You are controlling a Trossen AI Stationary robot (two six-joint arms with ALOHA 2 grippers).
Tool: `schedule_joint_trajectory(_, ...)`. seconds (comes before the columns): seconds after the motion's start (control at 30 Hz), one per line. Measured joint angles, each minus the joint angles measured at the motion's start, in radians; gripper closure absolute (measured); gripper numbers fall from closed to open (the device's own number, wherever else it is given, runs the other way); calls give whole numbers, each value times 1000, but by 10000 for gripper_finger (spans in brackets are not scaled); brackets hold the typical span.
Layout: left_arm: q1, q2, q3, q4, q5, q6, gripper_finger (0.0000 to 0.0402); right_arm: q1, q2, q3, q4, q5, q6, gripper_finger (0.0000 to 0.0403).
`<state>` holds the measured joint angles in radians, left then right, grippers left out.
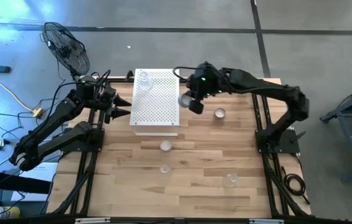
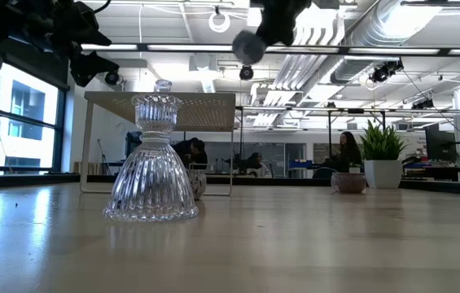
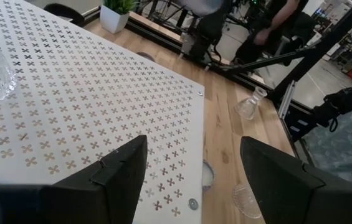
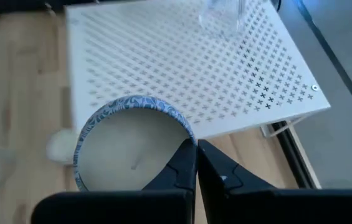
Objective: Pick & Place candle stick holders
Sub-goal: Put the blue candle on the shelf
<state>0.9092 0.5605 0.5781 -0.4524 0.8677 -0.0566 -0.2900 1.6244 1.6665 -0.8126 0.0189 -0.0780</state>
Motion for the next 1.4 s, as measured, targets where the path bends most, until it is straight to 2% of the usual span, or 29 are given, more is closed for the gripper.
schedule_joint_trajectory(0.13,0,0,0,14,1,-7,149,-27,102,83,-18,3,-24,402)
schedule_joint_trajectory(0.23,0,0,0,67,39,-46,149,-10,153,152,-36,3,-59,402)
schedule_joint_trajectory(0.37,0,0,0,188,111,-133,149,23,189,223,-51,34,-93,402)
schedule_joint_trajectory(0.5,0,0,0,263,117,-177,149,21,194,271,-42,75,-106,402)
schedule_joint_trajectory(0.87,0,0,0,260,110,-182,149,25,196,199,-85,1,-61,402)
schedule_joint_trajectory(1.03,0,0,0,263,109,-175,149,48,196,146,-46,-13,-54,402)
schedule_joint_trajectory(1.13,0,0,0,263,106,-165,149,56,197,126,-25,-57,-39,402)
schedule_joint_trajectory(1.4,0,0,0,263,71,-155,149,69,252,126,21,-102,-36,403)
